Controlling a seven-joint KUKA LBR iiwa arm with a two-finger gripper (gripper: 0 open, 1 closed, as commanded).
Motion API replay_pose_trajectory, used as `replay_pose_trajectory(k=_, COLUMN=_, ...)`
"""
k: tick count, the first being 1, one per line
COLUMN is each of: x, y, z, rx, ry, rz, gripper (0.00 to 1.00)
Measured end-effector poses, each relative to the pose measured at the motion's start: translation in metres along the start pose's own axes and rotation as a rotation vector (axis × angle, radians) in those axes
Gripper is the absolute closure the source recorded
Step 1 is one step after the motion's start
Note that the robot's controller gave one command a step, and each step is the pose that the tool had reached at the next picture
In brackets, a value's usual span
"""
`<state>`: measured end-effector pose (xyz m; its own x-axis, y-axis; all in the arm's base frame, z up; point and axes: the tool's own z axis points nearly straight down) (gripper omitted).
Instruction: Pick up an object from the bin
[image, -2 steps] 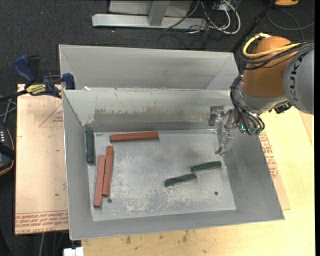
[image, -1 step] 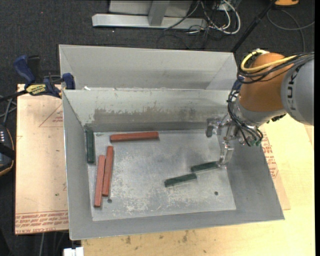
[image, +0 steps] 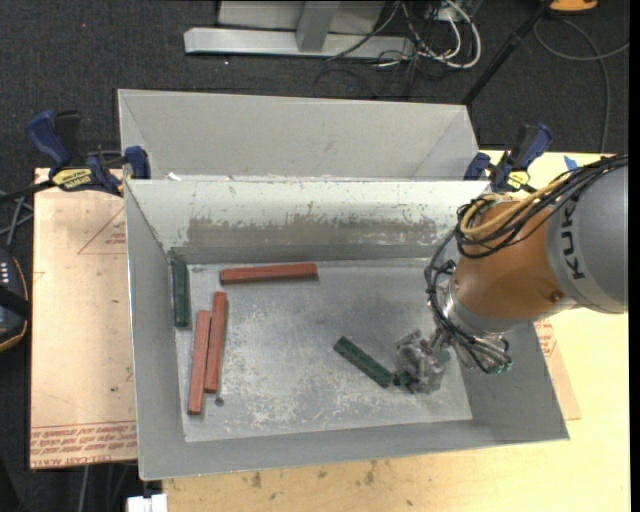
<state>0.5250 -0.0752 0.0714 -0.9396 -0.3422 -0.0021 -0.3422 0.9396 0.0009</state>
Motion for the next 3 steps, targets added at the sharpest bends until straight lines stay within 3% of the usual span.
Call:
replay_pose_trajectory(k=2, x=0.000, y=0.000, z=-0.001, rx=-0.001, ry=0.001, rz=-0.001, gripper=1.00)
replay_pose_trajectory(k=3, x=-0.003, y=0.000, z=-0.019, rx=-0.005, ry=0.010, rz=-0.007, gripper=1.00)
